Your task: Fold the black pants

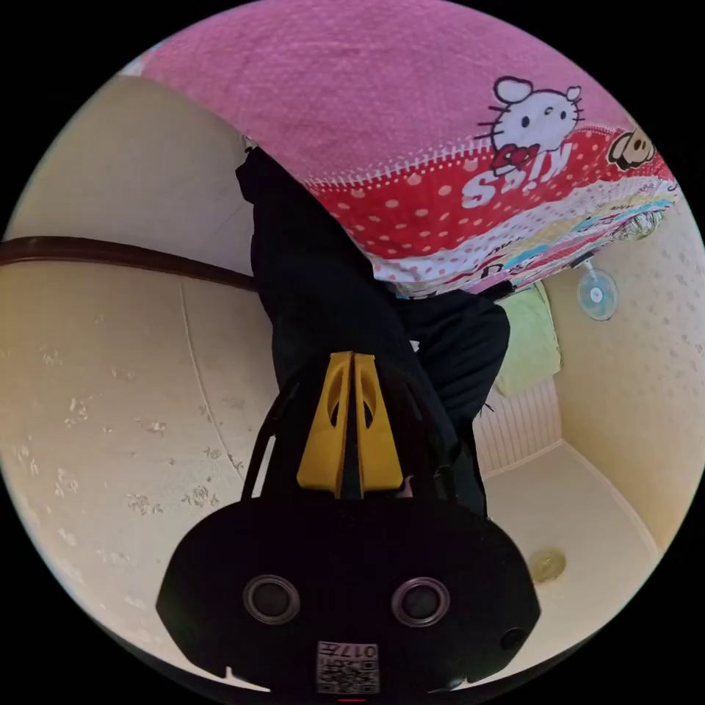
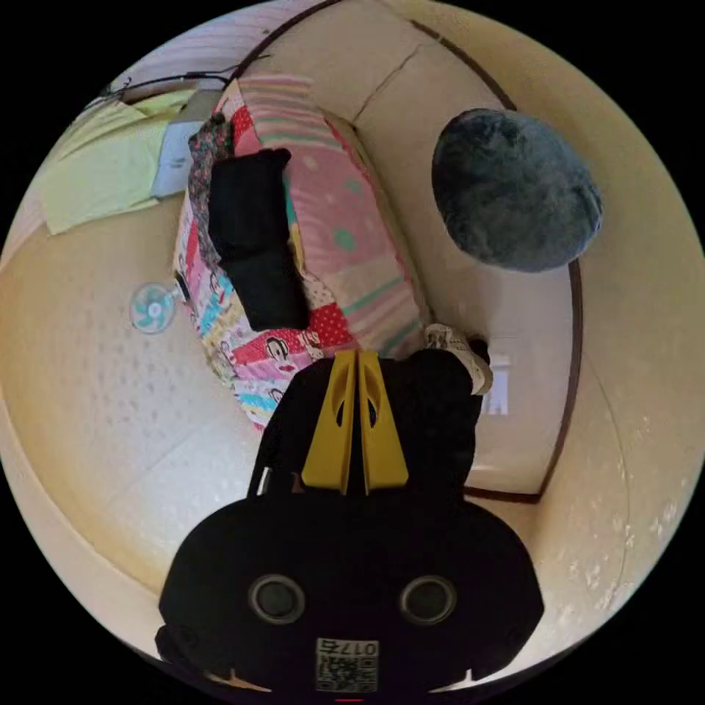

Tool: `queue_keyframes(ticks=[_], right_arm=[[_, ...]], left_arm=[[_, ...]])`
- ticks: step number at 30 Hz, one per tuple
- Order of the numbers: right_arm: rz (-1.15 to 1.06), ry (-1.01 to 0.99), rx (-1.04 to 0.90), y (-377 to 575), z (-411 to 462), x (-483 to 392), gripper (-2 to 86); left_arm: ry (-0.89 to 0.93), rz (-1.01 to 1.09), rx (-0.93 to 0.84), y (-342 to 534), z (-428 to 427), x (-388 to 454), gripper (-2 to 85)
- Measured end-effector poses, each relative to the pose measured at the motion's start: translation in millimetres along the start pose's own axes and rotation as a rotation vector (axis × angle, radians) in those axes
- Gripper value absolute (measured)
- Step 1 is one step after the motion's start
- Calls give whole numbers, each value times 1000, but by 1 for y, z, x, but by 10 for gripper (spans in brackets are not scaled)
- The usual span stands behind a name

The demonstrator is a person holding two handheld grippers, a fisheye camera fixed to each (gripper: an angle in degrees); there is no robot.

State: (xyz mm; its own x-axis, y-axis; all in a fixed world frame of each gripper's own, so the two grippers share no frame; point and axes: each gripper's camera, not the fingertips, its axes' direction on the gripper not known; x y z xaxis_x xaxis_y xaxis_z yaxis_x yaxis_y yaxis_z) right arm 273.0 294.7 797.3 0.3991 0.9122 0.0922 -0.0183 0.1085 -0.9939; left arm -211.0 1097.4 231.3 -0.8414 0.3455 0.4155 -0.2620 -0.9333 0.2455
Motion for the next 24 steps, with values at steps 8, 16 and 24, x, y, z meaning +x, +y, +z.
queue_keyframes(ticks=[8,16,24], right_arm=[[-80,160,-74,69,10,-37,3],[-317,893,-196,115,77,-138,4],[-418,1097,-235,112,95,-191,6]], left_arm=[[27,49,69,10,31,56,-10],[-173,-28,59,24,73,40,-10],[-118,-262,204,52,87,5,-10]])
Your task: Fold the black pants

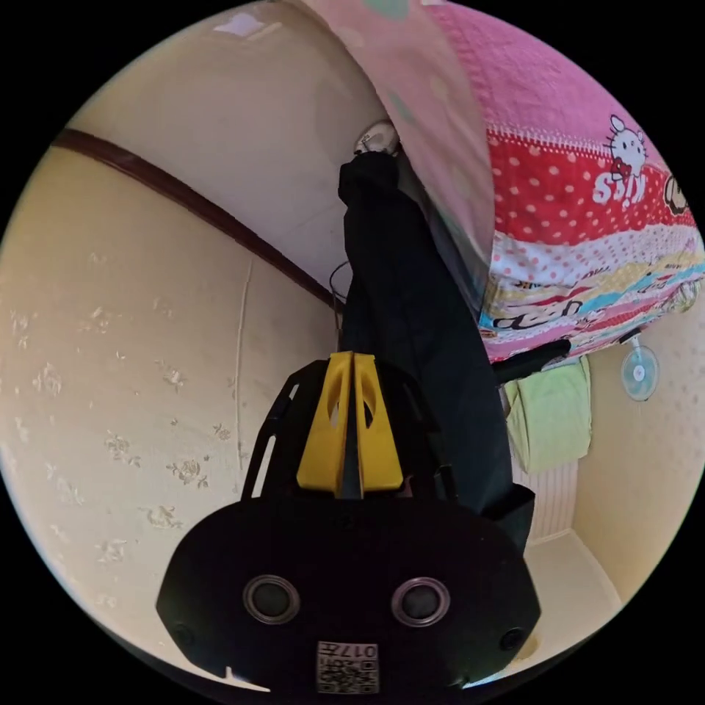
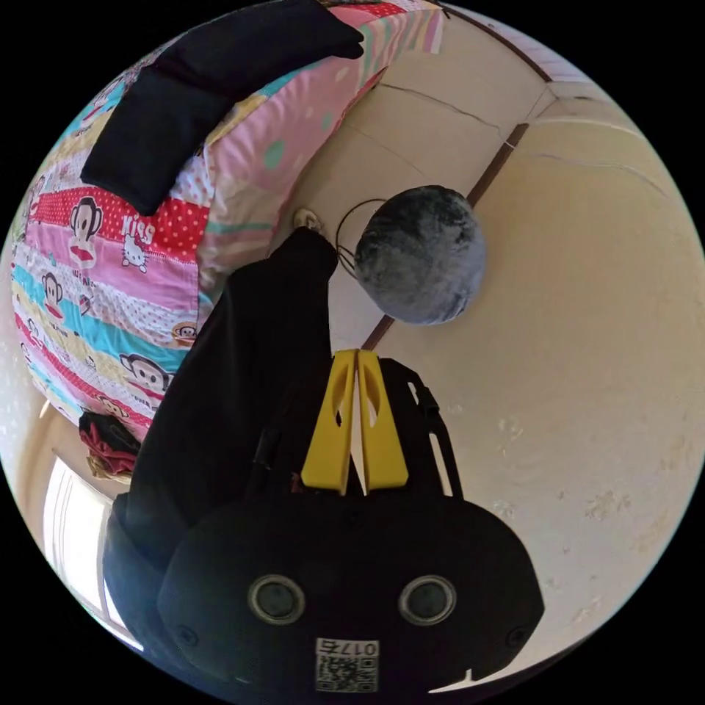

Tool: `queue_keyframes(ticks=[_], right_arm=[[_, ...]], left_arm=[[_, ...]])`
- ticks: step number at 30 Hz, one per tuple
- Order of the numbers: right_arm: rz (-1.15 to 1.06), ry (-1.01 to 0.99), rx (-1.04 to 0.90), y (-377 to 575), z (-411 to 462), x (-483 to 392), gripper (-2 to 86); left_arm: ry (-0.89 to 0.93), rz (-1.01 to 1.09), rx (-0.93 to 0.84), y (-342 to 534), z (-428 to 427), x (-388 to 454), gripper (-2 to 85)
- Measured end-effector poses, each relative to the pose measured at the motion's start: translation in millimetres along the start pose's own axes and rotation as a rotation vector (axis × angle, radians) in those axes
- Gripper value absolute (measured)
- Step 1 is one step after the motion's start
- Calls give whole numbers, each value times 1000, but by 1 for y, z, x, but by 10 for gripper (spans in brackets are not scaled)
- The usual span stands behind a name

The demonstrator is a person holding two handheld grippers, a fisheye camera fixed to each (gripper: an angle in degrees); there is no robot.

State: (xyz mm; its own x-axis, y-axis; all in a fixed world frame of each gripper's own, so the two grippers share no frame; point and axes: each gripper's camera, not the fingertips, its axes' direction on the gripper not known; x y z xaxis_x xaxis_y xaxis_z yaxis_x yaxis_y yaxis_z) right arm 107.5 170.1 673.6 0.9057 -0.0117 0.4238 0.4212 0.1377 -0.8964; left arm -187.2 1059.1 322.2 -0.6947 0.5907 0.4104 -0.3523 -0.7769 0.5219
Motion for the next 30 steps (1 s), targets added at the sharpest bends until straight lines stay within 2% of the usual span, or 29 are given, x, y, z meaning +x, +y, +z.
queue_keyframes(ticks=[3,5,8,12,19,22,26,30], right_arm=[[-80,-77,44,-17,-20,-9,5],[-146,-66,36,-36,-30,-17,5],[-202,37,-21,-68,-39,-25,5],[-310,63,-13,-107,-66,-27,5],[-510,-107,98,-168,-138,4,5],[-571,-143,143,-188,-169,14,5],[-712,-274,191,-213,-220,21,9],[-779,-282,190,-239,-253,15,21]], left_arm=[[51,35,48,11,15,18,-10],[7,67,39,16,28,38,-10],[-109,131,94,35,44,80,-10],[-282,257,187,82,78,154,-10],[-733,438,217,146,179,272,-2],[-868,513,232,167,218,318,36],[-940,626,206,186,265,371,71],[-971,682,133,202,326,413,87]])
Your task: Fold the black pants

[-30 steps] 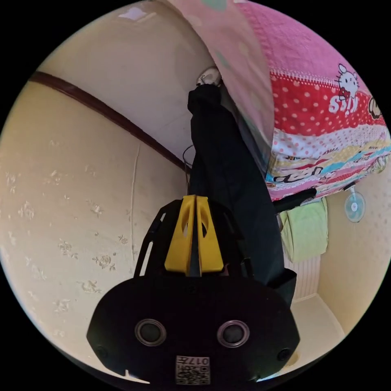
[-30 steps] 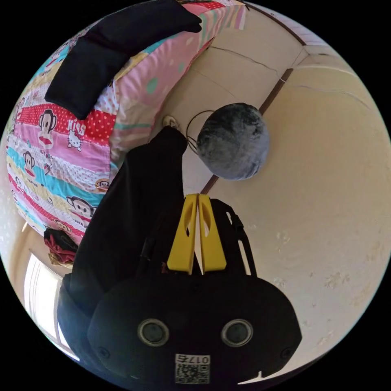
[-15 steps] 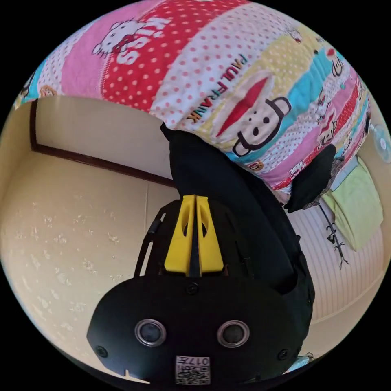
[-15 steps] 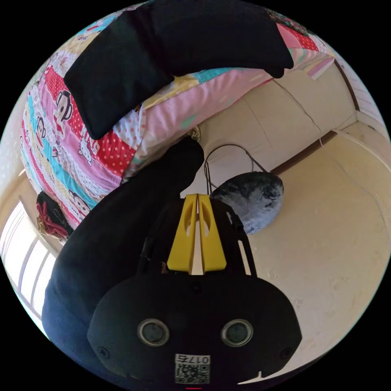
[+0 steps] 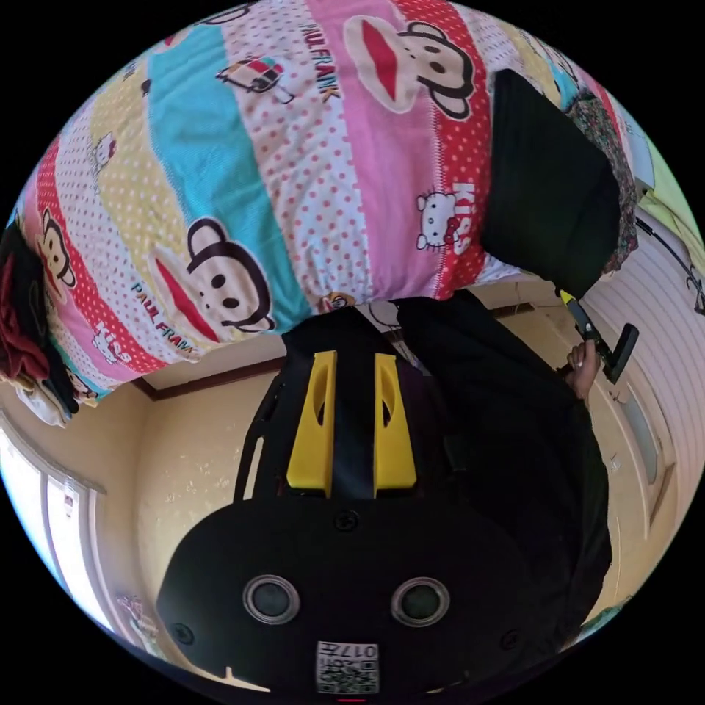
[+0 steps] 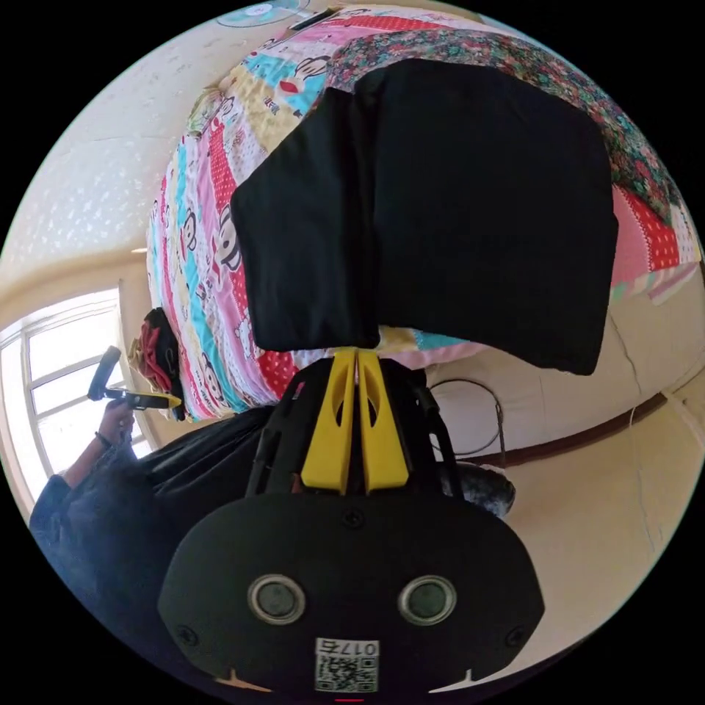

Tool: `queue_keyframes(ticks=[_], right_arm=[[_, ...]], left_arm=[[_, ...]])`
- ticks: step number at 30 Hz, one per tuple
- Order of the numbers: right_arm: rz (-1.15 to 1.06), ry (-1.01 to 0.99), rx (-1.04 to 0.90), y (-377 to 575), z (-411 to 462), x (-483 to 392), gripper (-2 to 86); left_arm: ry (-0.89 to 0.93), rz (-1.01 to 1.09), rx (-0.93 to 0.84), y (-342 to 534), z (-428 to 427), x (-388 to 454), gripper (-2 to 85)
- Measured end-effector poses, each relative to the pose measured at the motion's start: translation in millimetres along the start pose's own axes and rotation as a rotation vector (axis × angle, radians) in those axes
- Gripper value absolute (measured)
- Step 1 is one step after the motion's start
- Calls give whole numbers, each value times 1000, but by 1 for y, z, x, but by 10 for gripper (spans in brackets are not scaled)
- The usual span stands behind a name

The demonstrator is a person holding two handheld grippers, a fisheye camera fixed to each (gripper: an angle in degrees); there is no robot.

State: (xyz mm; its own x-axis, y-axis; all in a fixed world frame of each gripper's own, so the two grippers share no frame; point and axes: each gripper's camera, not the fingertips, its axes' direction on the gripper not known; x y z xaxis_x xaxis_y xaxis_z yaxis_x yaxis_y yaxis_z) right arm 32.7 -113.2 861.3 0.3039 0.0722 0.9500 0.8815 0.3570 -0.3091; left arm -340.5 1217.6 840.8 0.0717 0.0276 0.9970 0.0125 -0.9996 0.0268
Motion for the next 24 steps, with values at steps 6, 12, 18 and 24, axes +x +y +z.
queue_keyframes(ticks=[6,12,18,24], right_arm=[[-73,-111,-42,-48,-19,12,76],[96,-305,-72,-47,-37,55,42],[-214,-860,-137,-48,-89,33,19],[-741,-1525,-299,-53,-141,-52,7]], left_arm=[[-81,210,-31,9,10,93,66],[30,275,-114,23,27,111,63],[294,242,19,44,9,109,33],[423,332,193,53,-44,151,103]])
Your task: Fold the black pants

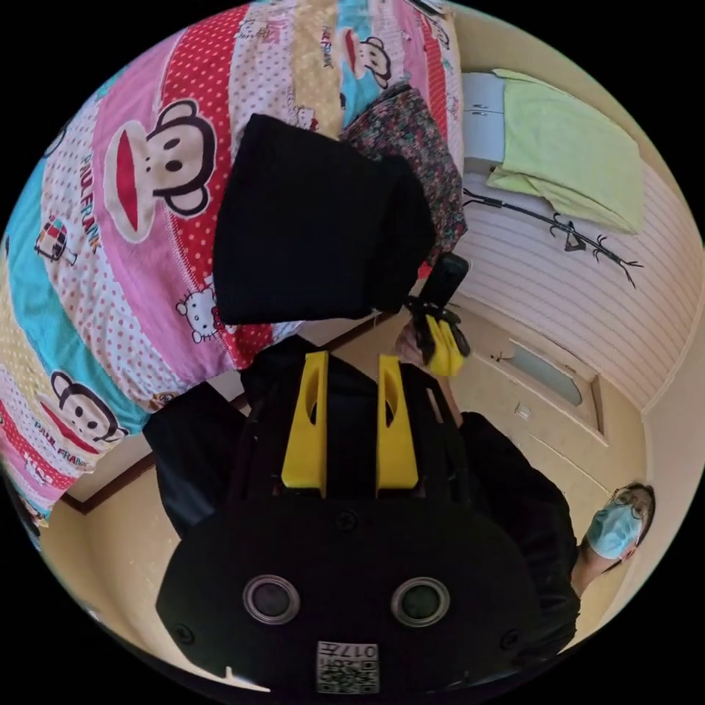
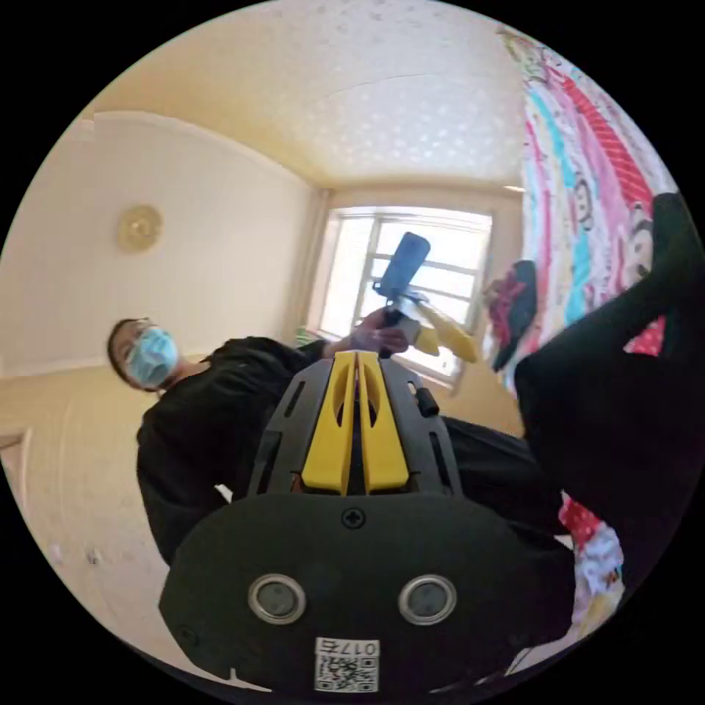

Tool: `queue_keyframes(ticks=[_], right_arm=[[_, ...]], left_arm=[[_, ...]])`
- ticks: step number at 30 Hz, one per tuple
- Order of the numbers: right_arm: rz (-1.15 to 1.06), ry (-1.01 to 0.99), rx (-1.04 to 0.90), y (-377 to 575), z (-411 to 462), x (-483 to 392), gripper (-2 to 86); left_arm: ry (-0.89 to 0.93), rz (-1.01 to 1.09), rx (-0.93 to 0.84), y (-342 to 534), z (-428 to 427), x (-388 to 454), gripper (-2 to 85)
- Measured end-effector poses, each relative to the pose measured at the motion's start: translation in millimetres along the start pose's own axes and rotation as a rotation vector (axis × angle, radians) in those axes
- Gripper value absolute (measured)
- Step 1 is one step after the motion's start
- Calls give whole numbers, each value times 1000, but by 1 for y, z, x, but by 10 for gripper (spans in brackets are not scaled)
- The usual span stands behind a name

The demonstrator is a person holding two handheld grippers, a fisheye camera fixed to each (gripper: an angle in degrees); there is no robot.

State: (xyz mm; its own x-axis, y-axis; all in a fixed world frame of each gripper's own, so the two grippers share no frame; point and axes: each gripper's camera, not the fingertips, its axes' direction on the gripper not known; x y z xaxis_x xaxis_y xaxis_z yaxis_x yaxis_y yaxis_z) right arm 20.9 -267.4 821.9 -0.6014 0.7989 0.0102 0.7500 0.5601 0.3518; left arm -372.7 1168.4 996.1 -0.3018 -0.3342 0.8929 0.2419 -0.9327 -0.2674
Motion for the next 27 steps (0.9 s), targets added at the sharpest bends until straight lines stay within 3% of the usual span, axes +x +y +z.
queue_keyframes(ticks=[1,3,5,6,9,11,14,20,27], right_arm=[[-49,-128,2,-10,13,-3,6],[5,55,-17,-20,29,-4,6],[154,362,-106,-22,35,8,8],[218,405,-103,-20,31,13,8],[366,514,12,1,-2,18,12],[491,753,123,23,-34,6,20],[565,942,244,47,-70,-16,46],[581,942,423,77,-117,-38,81],[591,941,314,57,-141,-11,110]], left_arm=[[-40,35,4,-6,-2,18,106],[-111,66,-15,-18,2,40,113],[-156,87,-49,-31,12,55,114],[-180,92,-63,-39,19,62,112],[-282,115,-119,-54,46,75,104],[-351,123,-184,-62,68,75,104],[-399,102,-285,-67,109,66,116],[-316,114,-321,-89,159,71,114],[-489,230,0,-146,160,125,139]])
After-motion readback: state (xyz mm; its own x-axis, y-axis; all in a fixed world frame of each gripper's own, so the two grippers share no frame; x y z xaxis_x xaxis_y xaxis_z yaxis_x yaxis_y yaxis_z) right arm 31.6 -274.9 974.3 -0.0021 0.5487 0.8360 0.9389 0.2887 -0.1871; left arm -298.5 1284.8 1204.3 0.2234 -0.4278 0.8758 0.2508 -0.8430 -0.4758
